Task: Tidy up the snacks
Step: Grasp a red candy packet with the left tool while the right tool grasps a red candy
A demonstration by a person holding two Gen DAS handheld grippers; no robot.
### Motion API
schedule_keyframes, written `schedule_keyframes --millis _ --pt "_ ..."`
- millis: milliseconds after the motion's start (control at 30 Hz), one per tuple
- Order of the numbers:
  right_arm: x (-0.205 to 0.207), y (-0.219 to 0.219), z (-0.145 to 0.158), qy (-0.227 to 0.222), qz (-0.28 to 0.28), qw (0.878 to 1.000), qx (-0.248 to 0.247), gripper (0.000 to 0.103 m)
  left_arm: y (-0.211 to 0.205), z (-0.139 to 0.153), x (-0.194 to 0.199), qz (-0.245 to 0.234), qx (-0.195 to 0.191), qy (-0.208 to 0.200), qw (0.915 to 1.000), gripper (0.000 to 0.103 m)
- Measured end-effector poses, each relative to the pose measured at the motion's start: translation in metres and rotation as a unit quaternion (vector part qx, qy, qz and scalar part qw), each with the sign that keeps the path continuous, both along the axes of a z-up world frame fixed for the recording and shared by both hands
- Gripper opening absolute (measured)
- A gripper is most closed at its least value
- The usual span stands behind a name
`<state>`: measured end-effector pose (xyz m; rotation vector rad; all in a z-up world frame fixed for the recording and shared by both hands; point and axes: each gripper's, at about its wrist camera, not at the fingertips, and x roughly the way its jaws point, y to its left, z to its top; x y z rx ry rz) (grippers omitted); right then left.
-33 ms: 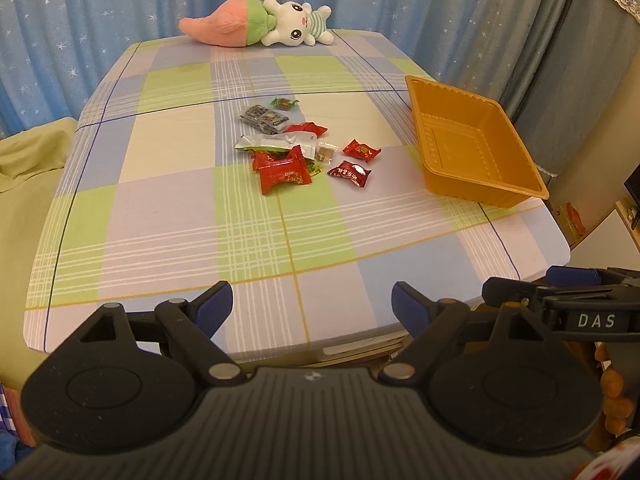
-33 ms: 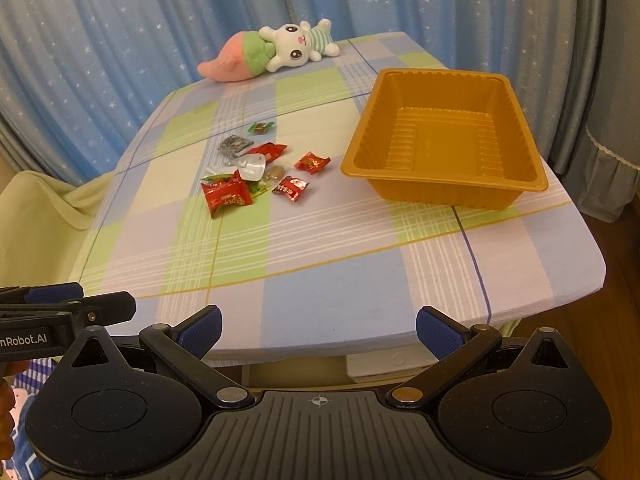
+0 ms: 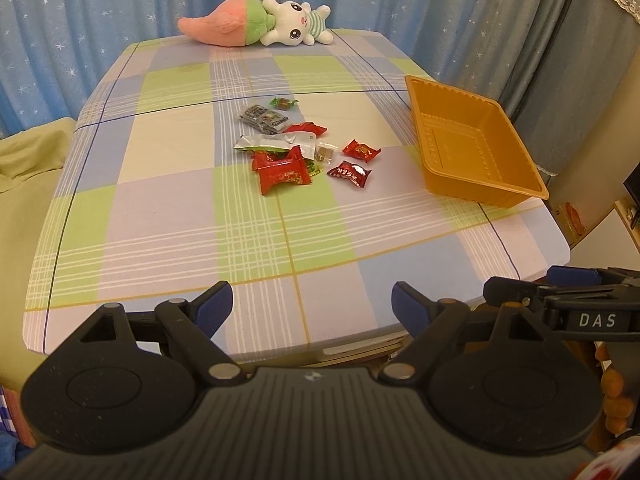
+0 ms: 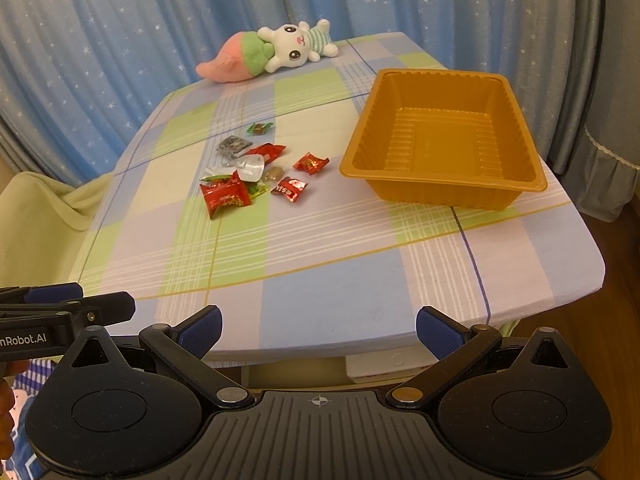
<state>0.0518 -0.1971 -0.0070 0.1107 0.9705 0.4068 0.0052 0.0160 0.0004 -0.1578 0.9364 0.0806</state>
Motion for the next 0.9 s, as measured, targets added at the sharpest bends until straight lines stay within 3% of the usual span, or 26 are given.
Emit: schedule_keyframes --millis 267,600,900 --pt "0.011 -0.002 0.001 -0.001 -0.025 1.000 0.005 0.103 0.015 -0.001 0.017 -0.016 -0.002 -0.008 0.9998 0.085" --pt "0.028 0.014 -0.003 -0.004 -0.037 0.999 0.017 0.103 0.034 -0.009 0.049 -0.055 0.026 -0.028 0.9978 0.085" --pt "0.045 0.023 -0.012 -0.009 -0.062 0.998 0.027 0.103 0.052 -0.034 0.087 -0.097 0.060 -0.032 0.9930 0.072"
